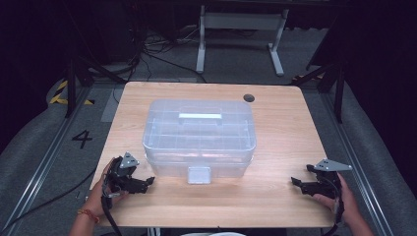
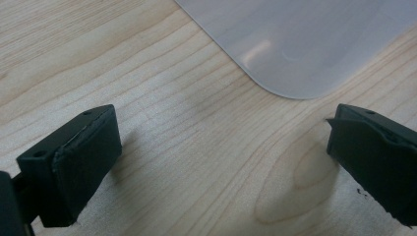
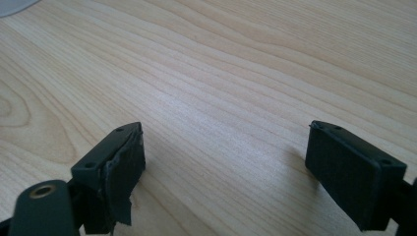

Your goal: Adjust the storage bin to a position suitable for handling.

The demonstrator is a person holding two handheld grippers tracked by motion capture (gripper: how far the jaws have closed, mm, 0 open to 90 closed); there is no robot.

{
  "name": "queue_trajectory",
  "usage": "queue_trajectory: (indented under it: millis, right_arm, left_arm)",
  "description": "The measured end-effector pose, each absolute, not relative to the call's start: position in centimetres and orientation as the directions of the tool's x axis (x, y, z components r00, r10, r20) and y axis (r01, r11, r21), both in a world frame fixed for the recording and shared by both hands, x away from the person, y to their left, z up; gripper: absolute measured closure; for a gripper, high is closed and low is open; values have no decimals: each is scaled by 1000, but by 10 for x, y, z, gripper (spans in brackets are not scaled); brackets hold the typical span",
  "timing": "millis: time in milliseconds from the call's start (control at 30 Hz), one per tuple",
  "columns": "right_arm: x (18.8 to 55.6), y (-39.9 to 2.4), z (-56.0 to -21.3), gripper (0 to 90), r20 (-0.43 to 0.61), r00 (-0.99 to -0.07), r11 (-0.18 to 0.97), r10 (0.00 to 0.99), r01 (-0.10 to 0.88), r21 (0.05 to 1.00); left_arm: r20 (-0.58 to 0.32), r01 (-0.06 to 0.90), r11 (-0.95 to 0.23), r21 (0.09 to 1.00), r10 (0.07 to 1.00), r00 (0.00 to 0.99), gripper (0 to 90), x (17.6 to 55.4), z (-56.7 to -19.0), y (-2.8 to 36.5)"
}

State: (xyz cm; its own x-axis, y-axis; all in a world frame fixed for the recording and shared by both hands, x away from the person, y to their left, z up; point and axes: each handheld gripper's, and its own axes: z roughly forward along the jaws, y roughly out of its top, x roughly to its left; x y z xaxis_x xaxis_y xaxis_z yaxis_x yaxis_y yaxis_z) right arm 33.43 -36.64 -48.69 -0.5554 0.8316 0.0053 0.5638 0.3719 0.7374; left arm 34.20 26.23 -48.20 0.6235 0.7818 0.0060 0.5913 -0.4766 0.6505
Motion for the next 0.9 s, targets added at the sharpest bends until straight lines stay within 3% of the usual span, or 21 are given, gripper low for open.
queue_trajectory:
  millis: [500, 900]
  right_arm:
    - [337, -370, -485, 149, -4, -562, 390, 827, 570, 723]
    - [337, -366, -472, 265, -12, -604, 398, 797, 511, 762]
  left_arm:
    - [3, 579, -491, 651, 764, 645, 3, 342, -482, 267]
    - [-12, 583, -482, 654, 764, 645, 5, 341, -483, 271]
